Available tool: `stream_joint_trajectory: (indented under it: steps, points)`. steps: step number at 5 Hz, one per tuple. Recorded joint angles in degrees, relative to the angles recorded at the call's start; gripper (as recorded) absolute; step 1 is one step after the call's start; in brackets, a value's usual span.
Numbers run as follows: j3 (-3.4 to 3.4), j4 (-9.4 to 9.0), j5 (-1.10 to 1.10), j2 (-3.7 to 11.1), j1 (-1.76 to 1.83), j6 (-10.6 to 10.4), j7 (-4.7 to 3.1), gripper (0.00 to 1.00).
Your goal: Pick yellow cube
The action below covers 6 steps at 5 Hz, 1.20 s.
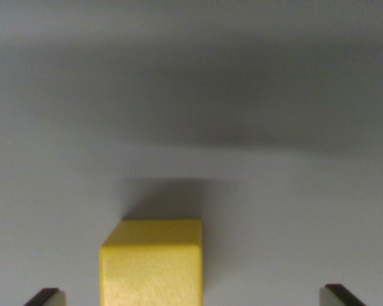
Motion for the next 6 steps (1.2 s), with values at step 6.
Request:
stream_joint_trajectory:
  steps: [6]
  points:
    - [0.56, -2.45, -0.57, 3.24, 0.9, -5.2, 1.47, 0.0]
